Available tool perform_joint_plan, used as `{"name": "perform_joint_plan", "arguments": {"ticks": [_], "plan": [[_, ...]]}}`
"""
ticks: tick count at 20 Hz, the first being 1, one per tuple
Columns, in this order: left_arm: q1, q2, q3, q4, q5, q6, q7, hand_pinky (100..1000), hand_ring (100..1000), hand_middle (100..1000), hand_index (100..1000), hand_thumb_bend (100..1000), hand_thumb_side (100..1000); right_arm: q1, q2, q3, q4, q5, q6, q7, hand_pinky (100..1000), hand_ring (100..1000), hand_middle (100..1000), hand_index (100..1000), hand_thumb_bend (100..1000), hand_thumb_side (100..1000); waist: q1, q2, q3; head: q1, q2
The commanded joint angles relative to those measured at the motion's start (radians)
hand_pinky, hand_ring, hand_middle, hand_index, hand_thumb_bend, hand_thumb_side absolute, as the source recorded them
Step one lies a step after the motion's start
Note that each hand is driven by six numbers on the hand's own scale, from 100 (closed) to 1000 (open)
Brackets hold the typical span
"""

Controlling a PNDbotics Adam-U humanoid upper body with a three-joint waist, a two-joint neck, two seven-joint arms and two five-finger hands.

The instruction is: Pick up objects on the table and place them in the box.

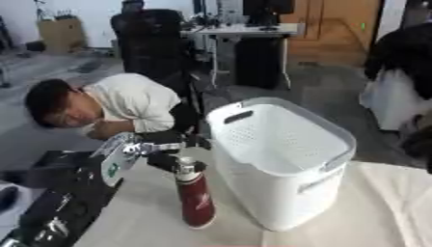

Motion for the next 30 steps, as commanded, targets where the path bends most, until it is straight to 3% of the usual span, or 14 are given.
{"name": "perform_joint_plan", "arguments": {"ticks": [1,7,15,30], "plan": [[-0.008,0.053,0.012,-0.02,-0.011,-0.141,-0.146,1000,1000,1000,1000,359,1000,-0.015,0.0,-0.003,-0.011,0.001,0.002,0.003,302,592,588,693,100,923,0.001,-0.011,0.003,0.004,-0.01],[0.007,0.069,0.015,-0.032,-0.017,-0.14,-0.134,1000,1000,1000,1000,364,1000,-0.013,-0.003,-0.005,-0.011,0.004,0.003,0.005,303,594,590,694,100,928,0.0,-0.012,0.008,0.007,-0.012],[-0.031,0.01,-0.011,-0.036,0.04,-0.213,-0.111,1000,1000,1000,1000,350,1000,-0.016,0.003,-0.005,-0.011,0.005,0.002,0.007,305,597,591,694,100,928,-0.003,-0.01,0.003,0.019,-0.022],[-0.019,0.012,-0.019,-0.036,0.033,-0.208,-0.141,1000,1000,1000,1000,362,1000,-0.019,0.007,-0.003,-0.011,0.005,0.004,0.01,306,598,593,694,100,928,0.001,-0.012,-0.003,0.016,-0.021]]}}
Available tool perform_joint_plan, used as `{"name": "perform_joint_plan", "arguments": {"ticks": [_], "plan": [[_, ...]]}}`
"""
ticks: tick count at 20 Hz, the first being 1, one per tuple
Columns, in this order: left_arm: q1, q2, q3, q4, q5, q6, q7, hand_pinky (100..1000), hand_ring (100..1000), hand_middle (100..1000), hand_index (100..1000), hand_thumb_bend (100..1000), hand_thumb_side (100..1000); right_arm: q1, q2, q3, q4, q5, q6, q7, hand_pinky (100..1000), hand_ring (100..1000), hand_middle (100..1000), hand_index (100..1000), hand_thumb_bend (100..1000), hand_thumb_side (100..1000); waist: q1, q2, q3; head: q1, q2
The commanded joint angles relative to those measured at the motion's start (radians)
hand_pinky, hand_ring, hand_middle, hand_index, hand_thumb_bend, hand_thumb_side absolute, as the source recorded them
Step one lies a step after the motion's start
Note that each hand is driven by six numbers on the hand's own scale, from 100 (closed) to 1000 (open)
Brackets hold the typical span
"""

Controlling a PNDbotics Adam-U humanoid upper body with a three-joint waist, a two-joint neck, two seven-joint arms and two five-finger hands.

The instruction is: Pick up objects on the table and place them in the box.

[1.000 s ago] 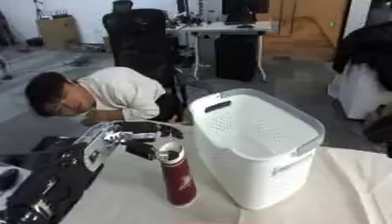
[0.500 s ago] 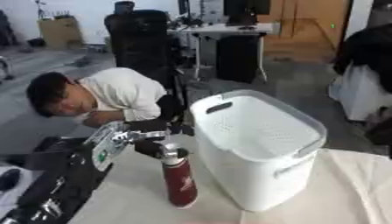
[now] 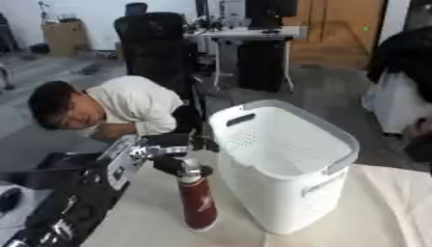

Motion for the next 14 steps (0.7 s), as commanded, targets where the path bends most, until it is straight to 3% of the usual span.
{"name": "perform_joint_plan", "arguments": {"ticks": [1,14], "plan": [[-0.007,0.027,0.005,-0.017,-0.009,-0.166,-0.182,1000,1000,1000,1000,360,1000,-0.018,0.001,-0.003,-0.011,0.004,-0.001,0.003,306,598,593,694,100,928,0.001,-0.011,0.001,0.003,-0.013],[0.023,0.022,-0.006,-0.019,-0.048,-0.152,-0.233,1000,1000,1000,1000,362,1000,-0.019,-0.001,-0.004,-0.011,0.009,0.0,0.009,306,602,598,695,100,932,-0.001,-0.01,0.003,0.002,-0.009]]}}
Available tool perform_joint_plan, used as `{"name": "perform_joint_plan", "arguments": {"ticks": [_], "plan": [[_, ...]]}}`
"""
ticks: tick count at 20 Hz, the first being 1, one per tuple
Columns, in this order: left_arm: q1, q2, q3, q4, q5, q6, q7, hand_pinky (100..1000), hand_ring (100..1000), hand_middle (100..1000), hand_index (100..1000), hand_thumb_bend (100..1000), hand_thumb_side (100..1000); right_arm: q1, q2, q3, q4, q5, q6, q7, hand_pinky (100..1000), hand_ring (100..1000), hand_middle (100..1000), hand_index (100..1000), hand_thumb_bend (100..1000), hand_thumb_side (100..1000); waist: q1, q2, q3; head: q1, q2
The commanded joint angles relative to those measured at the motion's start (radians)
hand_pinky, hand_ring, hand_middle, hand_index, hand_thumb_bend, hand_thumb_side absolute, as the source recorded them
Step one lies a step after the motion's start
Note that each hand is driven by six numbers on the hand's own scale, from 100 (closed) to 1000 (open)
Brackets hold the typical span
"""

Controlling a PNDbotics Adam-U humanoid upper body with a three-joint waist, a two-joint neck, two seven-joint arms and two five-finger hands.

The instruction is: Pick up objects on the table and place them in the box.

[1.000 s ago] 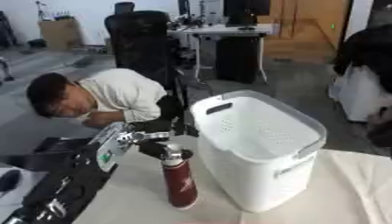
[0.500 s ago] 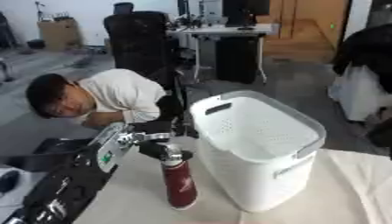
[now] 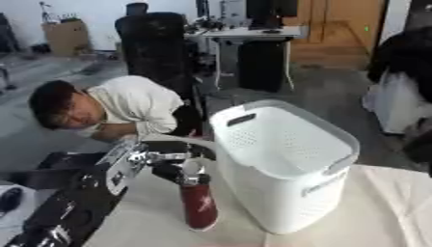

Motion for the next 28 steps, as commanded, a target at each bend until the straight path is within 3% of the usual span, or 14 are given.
{"name": "perform_joint_plan", "arguments": {"ticks": [1,4,8,12,15,17,18,20,22,23,24,25,27,28], "plan": [[-0.01,0.019,0.0,-0.009,-0.015,-0.19,-0.199,1000,1000,1000,1000,356,1000,-0.019,-0.003,-0.005,-0.011,0.001,0.002,0.003,306,602,598,695,100,932,-0.001,-0.009,0.0,0.002,-0.009],[-0.006,0.014,-0.001,-0.002,-0.03,-0.192,-0.207,1000,1000,1000,1000,363,999,-0.02,-0.002,-0.005,-0.011,0.002,0.003,0.004,306,603,599,695,100,933,-0.001,-0.009,0.0,0.002,-0.009],[-0.003,0.01,-0.004,0.006,-0.06,-0.187,-0.231,986,1000,1000,1000,374,634,-0.02,-0.002,-0.005,-0.011,0.001,0.003,0.005,306,604,599,695,100,933,-0.001,-0.009,0.0,0.003,-0.007],[-0.001,0.01,-0.004,0.005,-0.091,-0.164,-0.243,736,927,1000,1000,383,495,-0.02,-0.002,-0.005,-0.011,0.002,0.003,0.006,306,605,599,695,100,933,-0.001,-0.009,0.0,0.003,-0.006],[0.001,0.008,-0.005,0.003,-0.107,-0.136,-0.239,470,782,1000,1000,342,398,-0.02,-0.002,-0.005,-0.011,0.002,0.003,0.007,306,605,600,695,100,933,-0.001,-0.009,0.0,0.004,-0.006],[0.002,0.006,-0.005,-0.001,-0.111,-0.118,-0.227,353,680,916,1000,308,318,-0.02,-0.002,-0.005,-0.011,0.002,0.003,0.007,305,605,600,695,100,933,-0.001,-0.009,0.0,0.004,-0.007],[0.003,0.005,-0.005,-0.004,-0.112,-0.11,-0.215,264,594,834,1000,252,213,-0.02,-0.002,-0.005,-0.011,0.002,0.003,0.007,305,605,600,695,100,933,-0.001,-0.009,0.001,0.004,-0.007],[0.004,0.0,-0.004,-0.011,-0.1,-0.108,-0.167,113,487,717,773,145,100,-0.02,-0.002,-0.005,-0.011,0.002,0.003,0.007,305,605,599,695,100,933,-0.001,-0.008,0.001,0.004,-0.007],[0.007,-0.004,-0.005,-0.012,-0.083,-0.116,-0.099,100,438,630,608,100,100,-0.02,-0.002,-0.005,-0.011,0.002,0.003,0.007,305,605,599,694,100,932,-0.001,-0.007,0.0,0.004,-0.008],[0.01,-0.008,-0.003,-0.009,-0.074,-0.121,-0.058,100,373,548,454,100,100,-0.021,-0.001,-0.005,-0.011,0.002,0.003,0.007,305,605,599,694,100,931,-0.001,-0.007,0.0,0.004,-0.009],[0.013,-0.012,-0.004,-0.001,-0.067,-0.126,-0.015,100,373,548,454,100,100,-0.021,-0.001,-0.005,-0.011,0.002,0.002,0.006,305,605,599,694,100,931,-0.001,-0.007,0.0,0.004,-0.009],[0.016,-0.018,-0.003,0.007,-0.059,-0.132,0.029,100,254,432,270,100,355,-0.022,0.0,-0.006,-0.011,0.002,0.002,0.006,305,605,599,694,100,930,-0.001,-0.006,0.0,0.003,-0.01],[0.024,-0.034,0.001,0.033,-0.037,-0.157,0.138,100,148,310,212,100,527,-0.023,0.001,-0.006,-0.011,0.001,0.002,0.004,306,604,599,694,100,928,-0.002,-0.006,-0.001,0.003,-0.012],[0.028,-0.04,0.0,0.048,-0.039,-0.171,0.183,100,172,338,220,100,532,-0.023,0.002,-0.006,-0.011,0.0,0.001,0.003,306,604,599,694,100,928,-0.002,-0.005,-0.002,0.003,-0.013]]}}
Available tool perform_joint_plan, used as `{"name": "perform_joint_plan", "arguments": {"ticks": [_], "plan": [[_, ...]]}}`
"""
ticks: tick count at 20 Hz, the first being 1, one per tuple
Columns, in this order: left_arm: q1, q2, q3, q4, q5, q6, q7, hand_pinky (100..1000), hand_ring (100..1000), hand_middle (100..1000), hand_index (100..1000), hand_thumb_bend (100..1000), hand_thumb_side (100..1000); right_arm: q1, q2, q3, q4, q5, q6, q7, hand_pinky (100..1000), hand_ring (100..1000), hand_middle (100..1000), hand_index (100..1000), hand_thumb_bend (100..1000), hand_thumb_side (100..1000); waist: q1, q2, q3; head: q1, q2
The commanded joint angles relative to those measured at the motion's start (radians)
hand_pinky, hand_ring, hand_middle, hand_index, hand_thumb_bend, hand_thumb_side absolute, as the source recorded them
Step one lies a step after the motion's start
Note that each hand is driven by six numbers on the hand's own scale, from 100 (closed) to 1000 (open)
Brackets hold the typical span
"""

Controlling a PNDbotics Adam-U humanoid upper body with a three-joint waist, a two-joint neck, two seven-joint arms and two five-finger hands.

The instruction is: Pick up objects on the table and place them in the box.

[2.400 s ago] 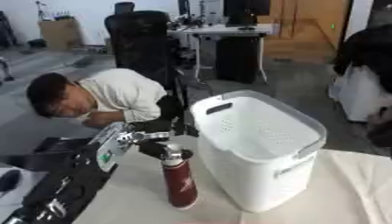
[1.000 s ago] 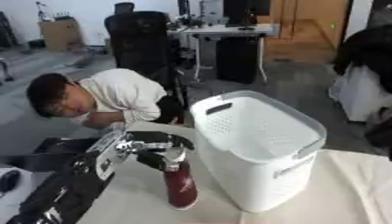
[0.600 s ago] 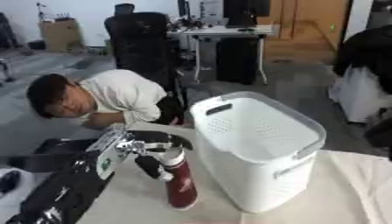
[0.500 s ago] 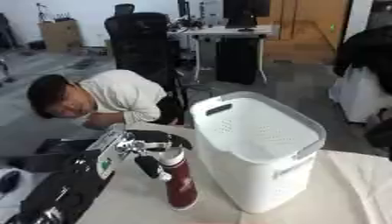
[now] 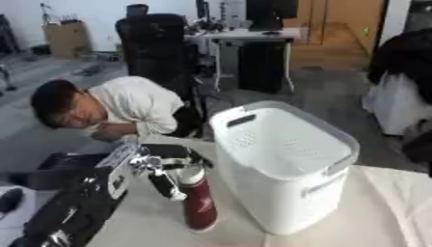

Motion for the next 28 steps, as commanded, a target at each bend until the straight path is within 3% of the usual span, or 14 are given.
{"name": "perform_joint_plan", "arguments": {"ticks": [1,2,3,4,5,11,12,13,23,28], "plan": [[0.006,-0.015,-0.002,0.043,0.003,-0.072,0.103,100,100,143,187,100,417,-0.023,0.002,-0.006,-0.011,-0.001,-0.002,-0.002,306,604,598,694,100,927,-0.003,-0.002,-0.002,0.003,-0.014],[0.009,-0.022,-0.001,0.058,-0.007,-0.086,0.14,100,100,156,189,100,437,-0.024,0.003,-0.006,-0.011,-0.001,-0.002,-0.004,306,604,598,694,100,927,-0.003,-0.001,-0.002,0.002,-0.014],[0.012,-0.026,0.001,0.072,-0.016,-0.096,0.172,100,100,100,181,100,314,-0.024,0.003,-0.007,-0.011,-0.001,-0.002,-0.004,306,604,598,694,100,927,-0.004,-0.001,-0.002,0.001,-0.015],[0.015,-0.028,0.002,0.084,-0.023,-0.101,0.197,100,100,100,180,100,328,-0.024,0.003,-0.007,-0.011,-0.001,-0.002,-0.005,306,604,598,694,100,927,-0.004,0.0,-0.002,0.001,-0.015],[0.016,-0.027,0.002,0.094,-0.026,-0.102,0.211,100,100,100,184,100,271,-0.024,0.002,-0.007,-0.011,-0.001,-0.002,-0.005,305,604,598,694,100,925,-0.004,-0.001,-0.001,0.001,-0.013],[-0.005,0.011,0.006,0.086,0.117,-0.047,0.145,100,100,100,185,100,262,-0.02,-0.001,-0.006,-0.011,-0.002,-0.003,-0.005,307,605,598,694,100,924,-0.001,-0.006,0.0,0.003,-0.006],[-0.008,0.019,0.007,0.074,0.153,-0.034,0.129,100,100,100,186,100,100,-0.02,-0.001,-0.006,-0.011,-0.002,-0.003,-0.006,307,605,598,693,100,920,0.0,-0.006,0.0,0.002,-0.007],[-0.01,0.028,0.008,0.06,0.189,-0.02,0.113,100,100,100,186,100,269,-0.019,-0.001,-0.006,-0.011,-0.002,-0.003,-0.007,307,604,598,693,100,923,0.0,-0.007,0.0,0.002,-0.007],[-0.07,0.115,0.002,-0.05,0.495,0.155,-0.05,100,100,100,195,100,318,-0.015,-0.004,-0.003,-0.011,-0.004,-0.003,-0.007,306,605,598,693,100,923,0.006,-0.012,0.0,0.007,-0.002],[-0.139,0.176,-0.014,-0.08,0.579,0.215,-0.127,100,100,100,188,100,275,-0.013,-0.006,-0.001,-0.011,-0.006,-0.003,-0.004,306,605,597,693,100,925,0.011,-0.014,-0.001,0.009,-0.003]]}}
